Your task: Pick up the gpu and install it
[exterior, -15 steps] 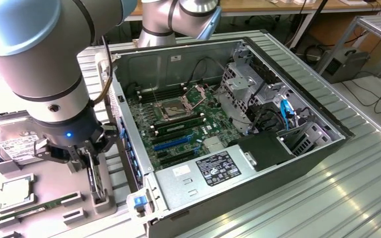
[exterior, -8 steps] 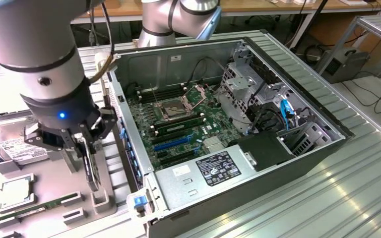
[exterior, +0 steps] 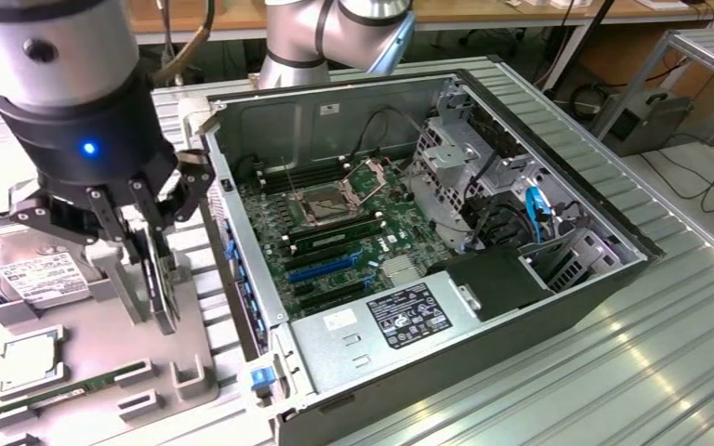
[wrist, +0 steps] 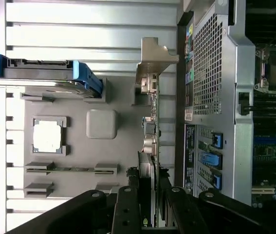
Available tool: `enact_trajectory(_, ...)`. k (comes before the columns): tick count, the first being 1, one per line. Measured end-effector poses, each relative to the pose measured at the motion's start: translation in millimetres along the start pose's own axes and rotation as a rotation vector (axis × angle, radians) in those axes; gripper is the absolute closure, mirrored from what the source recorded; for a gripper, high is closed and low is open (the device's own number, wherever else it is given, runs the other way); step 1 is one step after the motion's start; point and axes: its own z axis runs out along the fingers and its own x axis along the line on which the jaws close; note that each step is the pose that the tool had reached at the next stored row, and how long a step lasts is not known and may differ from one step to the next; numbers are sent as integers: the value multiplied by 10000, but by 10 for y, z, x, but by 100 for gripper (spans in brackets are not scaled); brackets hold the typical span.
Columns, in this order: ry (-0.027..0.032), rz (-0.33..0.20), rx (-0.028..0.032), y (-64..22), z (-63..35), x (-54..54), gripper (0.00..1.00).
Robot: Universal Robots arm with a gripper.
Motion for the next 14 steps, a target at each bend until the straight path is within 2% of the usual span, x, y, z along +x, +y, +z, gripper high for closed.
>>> enact_trajectory(4,14,-42,-3,-1,-194,-23,74)
enact_trajectory(8,60,-75,-10,-1,-390,-89,74)
enact_trajectory(12,140,-99,-29,1,-569,-198,74)
enact_trajectory(14,198,-104,-41,3,-659,-268,74)
